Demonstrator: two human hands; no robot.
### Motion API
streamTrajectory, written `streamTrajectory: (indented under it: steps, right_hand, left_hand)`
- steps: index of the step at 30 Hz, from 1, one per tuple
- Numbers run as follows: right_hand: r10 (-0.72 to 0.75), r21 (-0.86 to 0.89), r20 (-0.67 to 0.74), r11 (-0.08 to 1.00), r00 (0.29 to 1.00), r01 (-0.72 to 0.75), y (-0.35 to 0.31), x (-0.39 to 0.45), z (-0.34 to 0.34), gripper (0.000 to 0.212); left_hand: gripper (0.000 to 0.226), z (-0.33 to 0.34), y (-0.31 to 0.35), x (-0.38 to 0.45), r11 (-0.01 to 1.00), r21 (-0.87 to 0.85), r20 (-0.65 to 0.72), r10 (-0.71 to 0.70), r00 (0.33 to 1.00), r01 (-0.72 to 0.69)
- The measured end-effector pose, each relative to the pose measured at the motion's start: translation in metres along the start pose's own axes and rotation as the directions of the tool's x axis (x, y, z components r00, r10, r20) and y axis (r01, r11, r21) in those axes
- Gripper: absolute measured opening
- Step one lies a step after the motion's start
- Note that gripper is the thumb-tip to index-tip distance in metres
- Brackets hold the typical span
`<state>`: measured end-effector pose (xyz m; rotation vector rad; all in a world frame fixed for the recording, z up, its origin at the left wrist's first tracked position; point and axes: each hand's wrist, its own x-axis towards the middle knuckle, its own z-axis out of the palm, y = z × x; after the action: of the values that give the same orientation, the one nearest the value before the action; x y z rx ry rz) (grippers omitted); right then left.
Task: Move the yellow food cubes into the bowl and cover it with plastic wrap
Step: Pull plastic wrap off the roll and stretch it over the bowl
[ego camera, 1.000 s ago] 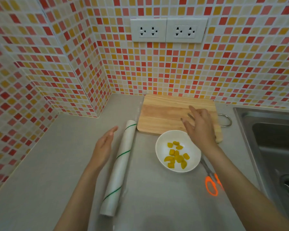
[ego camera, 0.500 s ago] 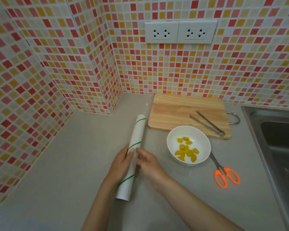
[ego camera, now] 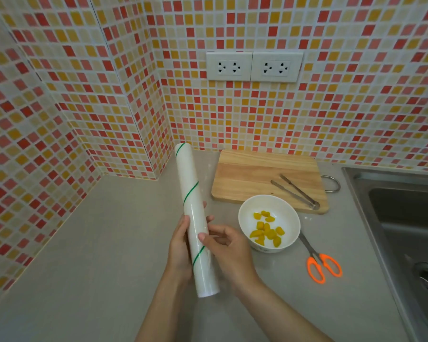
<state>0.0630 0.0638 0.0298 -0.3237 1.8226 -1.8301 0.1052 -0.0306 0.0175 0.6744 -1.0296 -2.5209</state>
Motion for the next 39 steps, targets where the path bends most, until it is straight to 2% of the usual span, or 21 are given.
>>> streamTrajectory:
  steps: [4, 11, 14, 17, 19, 23, 29, 31, 34, 37, 39]
  right_hand:
    - [-0.086, -0.09, -0.05, 0.993, 0.995, 0.081, 0.0, 0.001, -0.009, 0.014]
    - [-0.161, -0.28, -0.004, 0.948, 0.987, 0.154, -0.005, 0.007, -0.012, 0.015]
    - [-0.118, -0.155, -0.027, 0.981, 0.993, 0.113, -0.011, 0.009, -0.016, 0.021]
    - [-0.066, -0.1, 0.022, 0.993, 0.998, 0.068, -0.016, 0.01, -0.019, 0.013]
    - [-0.048, -0.143, 0.08, 0.988, 0.996, 0.059, -0.013, 0.008, -0.016, 0.016]
    - [-0.091, -0.264, 0.048, 0.959, 0.995, 0.101, -0.009, 0.01, -0.013, 0.019]
    - [0.015, -0.258, 0.108, 0.966, 0.994, 0.013, -0.013, 0.017, -0.02, 0.024]
    - [0.04, -0.178, 0.162, 0.984, 0.986, -0.011, -0.014, 0.017, -0.025, 0.024]
    - [0.07, 0.04, 0.217, 0.996, 0.974, -0.08, -0.018, 0.015, -0.032, 0.024]
    - [0.089, 0.213, 0.268, 0.966, 0.959, -0.149, -0.02, 0.014, -0.034, 0.024]
    - [0.128, 0.323, 0.297, 0.919, 0.946, -0.225, -0.02, 0.013, -0.032, 0.022]
  left_hand:
    - [0.045, 0.009, -0.002, -0.003, 0.999, -0.011, -0.009, 0.038, 0.999, -0.038]
    - [0.054, 0.012, -0.002, -0.003, 0.993, 0.06, -0.056, 0.107, 0.993, -0.104]
    - [0.065, 0.008, 0.001, -0.002, 0.977, 0.154, -0.081, 0.159, 0.984, -0.145]
    - [0.061, 0.007, 0.003, -0.002, 0.973, 0.152, -0.072, 0.185, 0.98, -0.172]
    - [0.058, 0.009, 0.003, 0.0, 0.977, 0.126, -0.079, 0.184, 0.98, -0.173]
    - [0.062, 0.014, 0.005, 0.004, 0.974, 0.124, -0.102, 0.203, 0.974, -0.19]
    - [0.053, 0.014, 0.003, 0.011, 0.969, 0.165, -0.089, 0.198, 0.976, -0.182]
    - [0.05, 0.011, 0.003, 0.012, 0.971, 0.172, -0.086, 0.181, 0.98, -0.164]
    - [0.045, 0.008, 0.008, 0.015, 0.976, 0.156, -0.076, 0.166, 0.983, -0.153]
    - [0.045, 0.008, 0.013, 0.017, 0.987, 0.102, -0.043, 0.13, 0.991, -0.125]
    - [0.052, 0.009, 0.016, 0.018, 0.985, 0.124, -0.03, 0.123, 0.992, -0.119]
